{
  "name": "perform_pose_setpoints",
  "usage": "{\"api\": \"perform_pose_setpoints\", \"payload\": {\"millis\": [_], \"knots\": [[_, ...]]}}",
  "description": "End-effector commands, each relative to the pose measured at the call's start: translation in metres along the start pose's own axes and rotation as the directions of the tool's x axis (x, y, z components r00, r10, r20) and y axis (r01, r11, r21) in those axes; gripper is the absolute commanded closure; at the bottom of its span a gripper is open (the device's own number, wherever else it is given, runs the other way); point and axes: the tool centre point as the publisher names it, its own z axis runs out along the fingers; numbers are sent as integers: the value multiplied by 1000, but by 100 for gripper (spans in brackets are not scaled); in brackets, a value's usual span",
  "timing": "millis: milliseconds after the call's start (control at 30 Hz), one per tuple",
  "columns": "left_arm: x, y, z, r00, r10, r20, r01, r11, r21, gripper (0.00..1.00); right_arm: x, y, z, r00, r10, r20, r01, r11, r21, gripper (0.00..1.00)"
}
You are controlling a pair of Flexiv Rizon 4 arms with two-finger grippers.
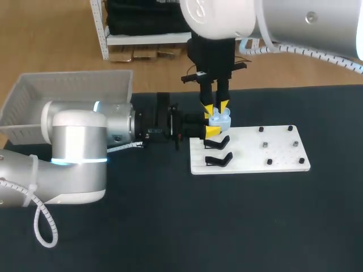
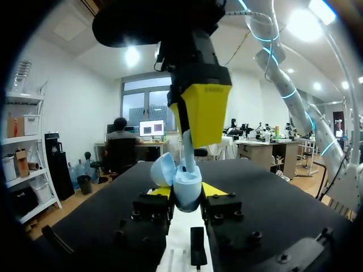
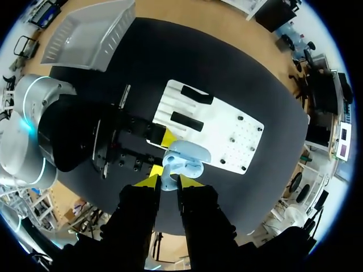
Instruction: Pick up each earbud case from the left stands, insert the matching earbuds, close the lid, and place the case in the box.
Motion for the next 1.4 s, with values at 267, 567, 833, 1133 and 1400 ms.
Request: {"api": "perform_pose_setpoints", "payload": {"millis": [267,567,833,1133,1400], "knots": [[1,-1,0,1000,3,5,-3,1000,-5,100,11,0,4,992,8,124,-9,1000,2,100],[1,-1,0,1000,3,5,-3,1000,-5,100,5,-2,5,990,18,139,-18,1000,-4,100],[1,-1,0,1000,3,5,-3,1000,-5,100,0,-3,7,990,22,143,-22,1000,5,100],[1,-1,0,1000,3,5,-3,1000,-5,100,-3,-5,11,991,25,132,-27,1000,13,100],[1,-1,0,1000,3,5,-3,1000,-5,100,-3,-7,11,991,31,131,-33,999,15,100]]}}
